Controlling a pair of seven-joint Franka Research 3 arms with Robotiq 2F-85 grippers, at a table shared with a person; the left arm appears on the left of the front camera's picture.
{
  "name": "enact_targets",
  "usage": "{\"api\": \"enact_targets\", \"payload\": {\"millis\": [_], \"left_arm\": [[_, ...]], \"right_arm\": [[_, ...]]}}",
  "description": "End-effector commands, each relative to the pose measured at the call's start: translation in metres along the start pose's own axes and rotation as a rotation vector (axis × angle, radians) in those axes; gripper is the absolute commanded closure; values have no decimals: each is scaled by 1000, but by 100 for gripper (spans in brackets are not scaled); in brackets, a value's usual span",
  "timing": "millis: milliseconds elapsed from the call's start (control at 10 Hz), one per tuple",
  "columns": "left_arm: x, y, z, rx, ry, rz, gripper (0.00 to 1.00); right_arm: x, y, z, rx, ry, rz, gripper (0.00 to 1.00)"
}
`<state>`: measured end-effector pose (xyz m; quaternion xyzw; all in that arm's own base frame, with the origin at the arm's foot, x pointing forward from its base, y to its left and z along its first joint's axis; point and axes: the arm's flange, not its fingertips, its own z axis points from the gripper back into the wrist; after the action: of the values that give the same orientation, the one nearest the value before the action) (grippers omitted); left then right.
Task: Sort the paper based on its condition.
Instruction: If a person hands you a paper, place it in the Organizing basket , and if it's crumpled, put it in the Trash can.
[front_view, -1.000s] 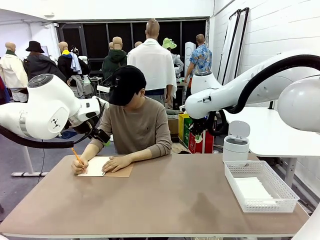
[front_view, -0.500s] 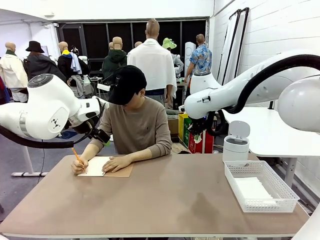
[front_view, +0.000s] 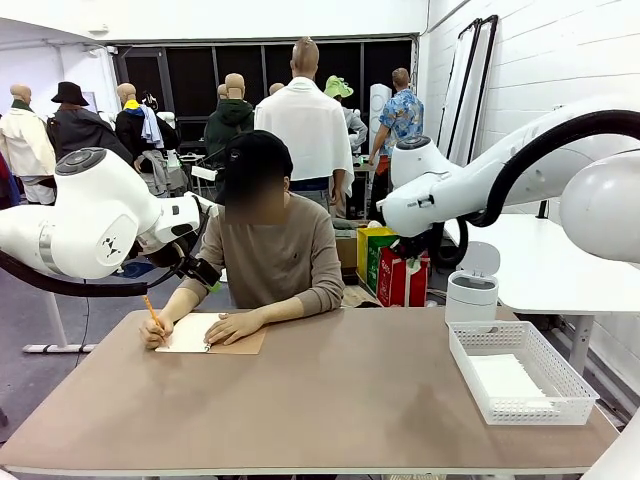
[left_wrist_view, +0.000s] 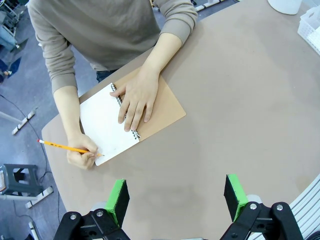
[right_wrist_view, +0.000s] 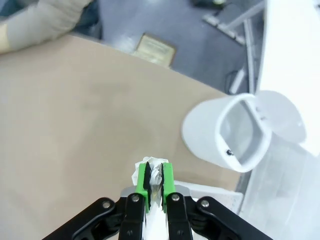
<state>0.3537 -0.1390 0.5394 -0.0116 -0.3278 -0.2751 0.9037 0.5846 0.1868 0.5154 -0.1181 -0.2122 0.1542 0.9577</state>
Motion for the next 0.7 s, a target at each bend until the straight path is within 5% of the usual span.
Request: {"api": "enact_targets", "payload": {"millis": [0, 600], "left_arm": [[-1, 1, 0, -2, 0, 1, 0], [-1, 1, 0, -2, 0, 1, 0]], "right_arm": [[-10, -4, -1, -133, -13, -126, 87], [-35, -72, -30, -256, -26, -396, 87]]}}
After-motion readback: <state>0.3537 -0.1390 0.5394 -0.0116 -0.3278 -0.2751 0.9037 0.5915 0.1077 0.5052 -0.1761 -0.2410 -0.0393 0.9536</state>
